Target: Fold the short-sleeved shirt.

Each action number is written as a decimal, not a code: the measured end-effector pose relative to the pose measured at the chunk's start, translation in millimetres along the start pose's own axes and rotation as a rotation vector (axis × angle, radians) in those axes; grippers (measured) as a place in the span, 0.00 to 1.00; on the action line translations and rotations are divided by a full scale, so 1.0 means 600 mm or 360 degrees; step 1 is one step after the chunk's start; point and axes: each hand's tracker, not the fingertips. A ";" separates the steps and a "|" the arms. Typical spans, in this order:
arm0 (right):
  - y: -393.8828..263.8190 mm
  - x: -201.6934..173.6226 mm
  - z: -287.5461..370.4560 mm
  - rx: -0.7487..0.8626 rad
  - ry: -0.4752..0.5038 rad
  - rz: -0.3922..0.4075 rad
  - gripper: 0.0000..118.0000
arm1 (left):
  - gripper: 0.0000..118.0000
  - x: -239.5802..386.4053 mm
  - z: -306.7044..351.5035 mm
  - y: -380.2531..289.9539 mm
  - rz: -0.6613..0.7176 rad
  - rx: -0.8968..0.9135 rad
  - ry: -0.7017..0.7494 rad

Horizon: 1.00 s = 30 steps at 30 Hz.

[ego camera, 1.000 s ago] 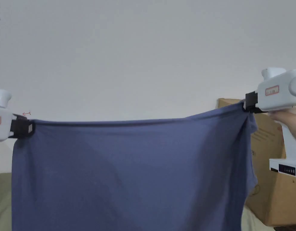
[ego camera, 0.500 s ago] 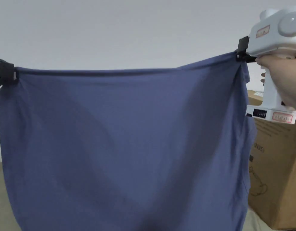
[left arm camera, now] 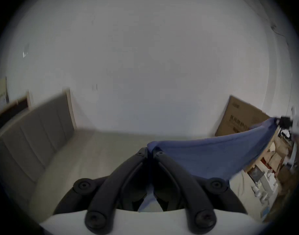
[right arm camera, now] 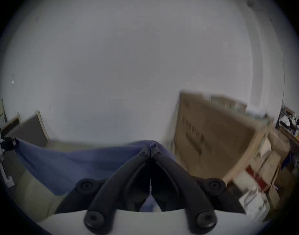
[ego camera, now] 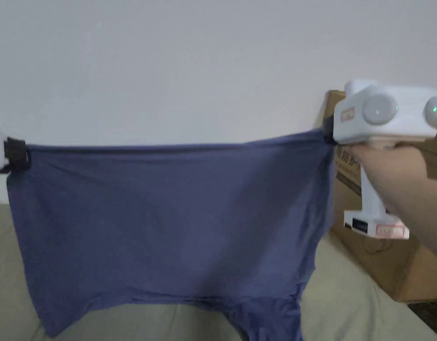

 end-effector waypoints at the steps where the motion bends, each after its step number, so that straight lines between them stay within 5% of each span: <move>1: -0.069 0.004 -0.017 -0.0140 0.0054 -0.0015 0.00 | 0.03 -0.001 -0.001 -0.057 0.0018 -0.0102 -0.0003; 5: -0.320 0.038 -0.021 -0.0546 0.0098 -0.0050 0.00 | 0.03 -0.030 0.018 -0.265 0.0084 -0.0560 -0.0090; 8: -0.493 0.082 0.022 -0.0908 0.0121 -0.0067 0.00 | 0.03 -0.044 0.083 -0.401 -0.0082 -0.0776 -0.0147; 12: -0.652 0.132 0.142 -0.1252 0.0163 0.0080 0.00 | 0.03 -0.067 0.193 -0.521 -0.0165 -0.1001 -0.0201; 20: -0.748 0.168 0.356 -0.1298 0.0326 0.0265 0.00 | 0.03 -0.052 0.372 -0.623 -0.0248 -0.1130 -0.0295; 30: -0.785 0.180 0.429 -0.1315 0.0339 0.0139 0.00 | 0.04 -0.056 0.465 -0.659 -0.0359 -0.1080 -0.0309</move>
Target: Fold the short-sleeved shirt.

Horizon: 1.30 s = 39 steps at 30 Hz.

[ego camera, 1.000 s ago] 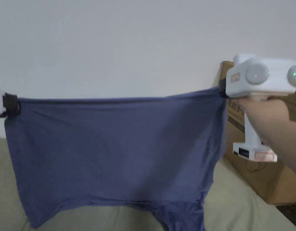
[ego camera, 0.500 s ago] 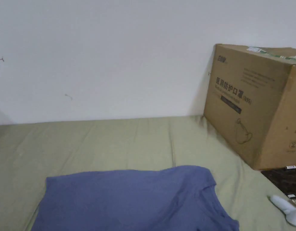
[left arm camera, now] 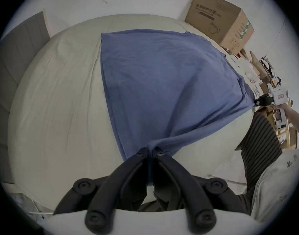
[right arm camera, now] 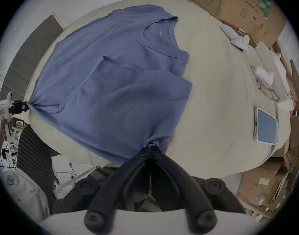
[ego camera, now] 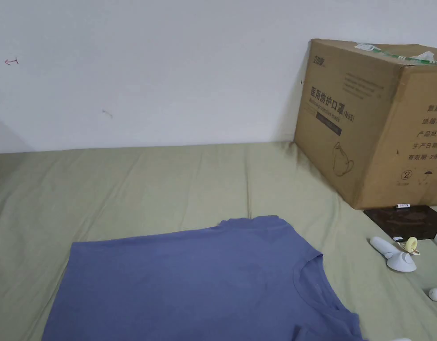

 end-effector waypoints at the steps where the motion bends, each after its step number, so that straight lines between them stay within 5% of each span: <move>1: -0.003 -0.002 0.004 0.0014 -0.0006 -0.0006 0.00 | 0.04 0.002 0.003 -0.004 -0.0002 0.0001 0.0002; 4: -0.007 -0.001 0.014 0.0031 0.0000 -0.0040 0.00 | 0.09 0.010 0.012 -0.015 -0.0064 0.0015 0.0055; 7: -0.010 -0.001 0.024 0.0029 -0.0004 -0.0056 0.03 | 0.23 0.008 0.023 -0.025 -0.0128 -0.0012 0.0163; 9: -0.013 -0.003 0.034 0.0028 -0.0020 -0.0061 0.36 | 0.60 0.000 0.037 -0.031 -0.0117 -0.0012 0.0151; 11: -0.016 -0.007 0.044 0.0041 -0.0093 -0.0060 0.92 | 0.97 -0.005 0.054 -0.036 -0.0089 0.0021 0.0174; 13: -0.014 -0.009 0.067 0.0184 -0.0079 -0.0079 0.98 | 0.99 -0.008 0.085 -0.034 -0.0021 0.0171 0.0155; 22: 0.048 -0.128 0.185 0.0952 0.0119 -0.0145 0.98 | 0.97 0.075 0.182 0.047 0.0212 0.0894 0.0039; 25: 0.067 -0.184 0.206 0.1381 0.0173 -0.0227 0.97 | 0.72 0.132 0.197 0.078 0.0193 0.1228 0.0118; 27: 0.076 -0.217 0.218 0.1638 0.0149 -0.0278 0.80 | 0.24 0.166 0.200 0.099 0.0178 0.1377 0.0163; 28: 0.078 -0.233 0.223 0.1777 0.0152 -0.0278 0.53 | 0.05 0.179 0.201 0.107 0.0181 0.1446 0.0188; 29: 0.079 -0.244 0.227 0.1868 0.0137 -0.0277 0.08 | 0.02 0.187 0.201 0.112 0.0185 0.1499 0.0217; 30: 0.084 -0.254 0.232 0.1929 0.0063 -0.0290 0.01 | 0.02 0.201 0.200 0.119 0.0186 0.1550 0.0278; 31: 0.093 -0.264 0.236 0.1911 -0.0022 -0.0301 0.00 | 0.02 0.202 0.195 0.124 0.0185 0.1602 0.0317; 34: 0.113 -0.271 0.237 0.1856 0.0137 -0.0269 0.00 | 0.01 0.222 0.205 0.128 0.0190 0.1688 0.0312; 39: 0.121 -0.278 0.243 0.1858 0.0034 -0.0157 0.00 | 0.01 0.214 0.221 0.155 0.0096 0.1559 0.0316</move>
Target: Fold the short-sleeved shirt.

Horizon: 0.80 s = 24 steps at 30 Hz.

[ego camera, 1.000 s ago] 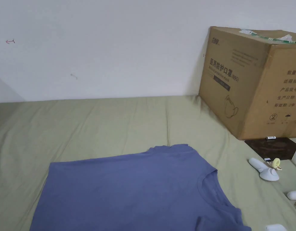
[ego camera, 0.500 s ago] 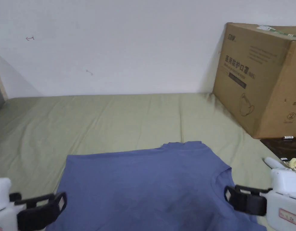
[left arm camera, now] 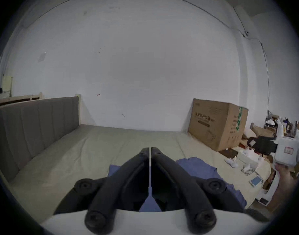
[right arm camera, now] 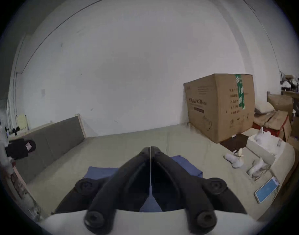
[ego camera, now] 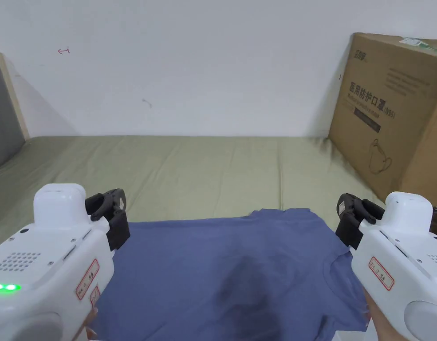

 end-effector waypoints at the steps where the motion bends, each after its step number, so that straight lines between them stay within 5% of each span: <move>1: 0.002 -0.004 0.002 -0.0015 0.0010 0.0013 0.00 | 0.01 -0.009 -0.006 0.008 0.0004 -0.0092 -0.0004; 4: -0.004 -0.001 0.000 -0.0129 0.0076 0.0047 0.00 | 0.02 -0.052 -0.040 0.019 0.0074 -0.0623 -0.0077; 8: -0.028 0.008 0.000 -0.0310 0.0084 0.0099 0.00 | 0.02 -0.137 -0.062 -0.063 0.0575 -0.1328 -0.0389; 11: -0.052 0.018 0.002 -0.0390 0.0083 0.0070 0.00 | 0.07 -0.169 -0.050 -0.123 0.0357 -0.1581 -0.0158; 12: -0.058 0.021 0.004 -0.0421 0.0081 0.0063 0.00 | 0.22 -0.182 -0.045 -0.147 0.0233 -0.1611 -0.0113; 13: -0.063 0.024 0.005 -0.0442 0.0077 0.0061 0.00 | 0.55 -0.192 -0.043 -0.165 0.0199 -0.1625 -0.0081; 14: -0.069 0.026 0.006 -0.0466 0.0066 0.0063 0.00 | 0.97 -0.205 -0.040 -0.189 0.0223 -0.1645 -0.0041; 19: -0.082 0.036 0.004 -0.0555 0.0048 0.0047 0.00 | 0.94 -0.234 -0.014 -0.305 0.0388 -0.1717 0.0187; 24: -0.084 0.044 0.006 -0.0599 0.0042 0.0009 0.00 | 0.86 -0.228 -0.057 -0.339 0.0179 -0.1911 0.0205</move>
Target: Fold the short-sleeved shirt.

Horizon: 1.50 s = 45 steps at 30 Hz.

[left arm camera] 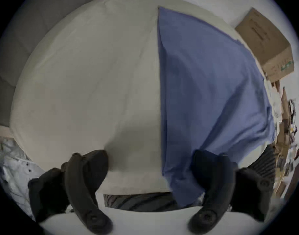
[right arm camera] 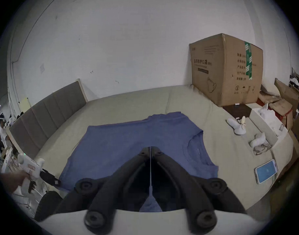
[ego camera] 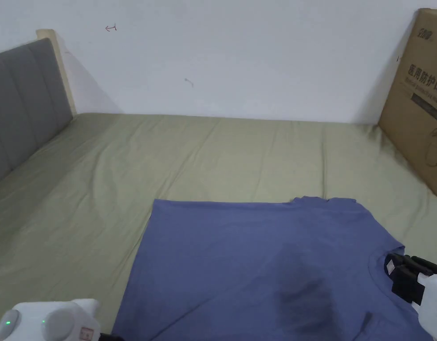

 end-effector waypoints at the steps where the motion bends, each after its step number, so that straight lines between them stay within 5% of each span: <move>1: -0.001 0.003 -0.001 -0.0006 -0.0007 0.0001 0.00 | 0.87 0.016 0.001 -0.003 -0.0122 0.0039 0.0105; 4: -0.006 0.011 0.000 -0.0027 -0.0035 0.0016 0.00 | 0.80 0.054 0.015 -0.009 -0.0312 0.0046 0.0097; 6: -0.010 0.019 0.002 -0.0041 -0.0047 0.0019 0.00 | 0.55 0.071 0.030 -0.016 -0.0394 0.0094 0.0083; 8: -0.013 0.027 0.004 -0.0058 -0.0062 0.0025 0.00 | 0.15 0.073 0.035 -0.021 -0.0393 0.0081 -0.0060; 9: -0.015 0.033 0.005 -0.0066 -0.0071 0.0030 0.00 | 0.06 0.073 0.035 -0.023 -0.0365 0.0070 -0.0119; 18: -0.017 0.147 0.013 -0.0383 -0.0131 -0.0066 0.05 | 0.05 0.036 0.102 -0.018 -0.0064 0.0380 -0.0214; 19: -0.022 0.160 0.009 -0.0454 -0.0118 -0.0070 0.18 | 0.05 0.033 0.111 -0.017 -0.0057 0.0384 -0.0243; 20: -0.030 0.175 0.006 -0.0526 -0.0106 -0.0067 0.57 | 0.05 0.029 0.122 -0.016 -0.0035 0.0406 -0.0273; 21: -0.041 0.188 -0.001 -0.0607 -0.0119 -0.0058 0.85 | 0.05 0.026 0.131 -0.013 -0.0014 0.0416 -0.0287; 22: -0.052 0.197 -0.008 -0.0693 -0.0143 -0.0045 0.98 | 0.05 0.024 0.136 -0.011 0.0000 0.0410 -0.0299; 23: -0.067 0.206 -0.015 -0.0788 -0.0144 -0.0026 0.99 | 0.05 0.022 0.141 -0.009 0.0027 0.0396 -0.0339; 31: -0.168 0.226 -0.058 -0.1263 -0.0286 0.0275 0.97 | 0.05 0.052 0.165 -0.017 0.0029 0.0351 -0.0338; 33: -0.180 0.227 -0.063 -0.1252 -0.0262 0.0254 0.83 | 0.05 0.049 0.160 -0.015 0.0031 0.0334 -0.0327; 35: -0.184 0.225 -0.062 -0.1237 -0.0201 0.0187 0.40 | 0.05 0.053 0.157 -0.017 0.0041 0.0319 -0.0325; 36: -0.183 0.221 -0.059 -0.1220 -0.0126 0.0115 0.31 | 0.05 0.051 0.155 -0.016 0.0042 0.0312 -0.0326; 38: -0.177 0.218 -0.049 -0.1201 -0.0158 0.0165 0.11 | 0.05 0.055 0.154 -0.019 0.0032 0.0301 -0.0312; 45: -0.145 0.251 -0.004 -0.1064 -0.0086 0.0005 0.05 | 0.05 0.045 0.158 -0.019 0.0018 0.0277 -0.0305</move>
